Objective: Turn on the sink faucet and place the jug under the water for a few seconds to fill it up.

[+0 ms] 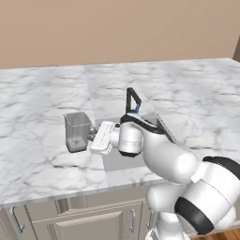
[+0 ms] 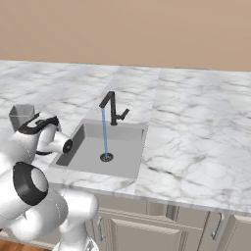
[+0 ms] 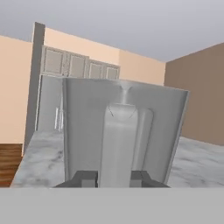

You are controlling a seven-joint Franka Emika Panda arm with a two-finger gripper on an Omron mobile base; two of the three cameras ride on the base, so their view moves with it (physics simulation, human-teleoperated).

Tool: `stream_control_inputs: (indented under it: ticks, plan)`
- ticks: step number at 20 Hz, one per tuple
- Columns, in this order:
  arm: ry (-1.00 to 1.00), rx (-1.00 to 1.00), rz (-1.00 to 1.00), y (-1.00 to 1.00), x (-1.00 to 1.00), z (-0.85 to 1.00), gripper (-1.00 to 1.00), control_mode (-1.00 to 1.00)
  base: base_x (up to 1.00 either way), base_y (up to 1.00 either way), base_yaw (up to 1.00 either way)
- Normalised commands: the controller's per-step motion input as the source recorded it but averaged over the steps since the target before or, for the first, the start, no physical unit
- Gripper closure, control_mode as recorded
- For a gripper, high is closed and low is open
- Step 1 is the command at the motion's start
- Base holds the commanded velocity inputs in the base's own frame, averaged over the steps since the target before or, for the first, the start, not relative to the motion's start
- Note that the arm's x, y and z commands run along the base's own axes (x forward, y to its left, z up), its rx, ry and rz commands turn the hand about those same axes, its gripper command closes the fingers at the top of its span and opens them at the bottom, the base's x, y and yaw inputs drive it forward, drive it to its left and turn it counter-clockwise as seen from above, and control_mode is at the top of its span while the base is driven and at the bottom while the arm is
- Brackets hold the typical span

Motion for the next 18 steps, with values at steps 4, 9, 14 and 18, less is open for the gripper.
stream_control_inputs:
  ticks: [4,9,14,18]
  plan:
    - [0.14,0.08,0.00,-1.00,0.00,0.40,1.00,-1.00,0.00,0.00,0.00]
    - [0.03,0.00,0.00,-0.97,0.00,-0.13,1.00,-1.00,0.00,0.00,0.00]
    - [0.11,-0.08,0.00,-0.79,0.13,-0.27,1.00,-1.00,0.00,0.00,0.00]
    - [0.15,-0.10,0.00,-0.62,0.26,-0.22,1.00,-1.00,0.00,0.00,0.00]
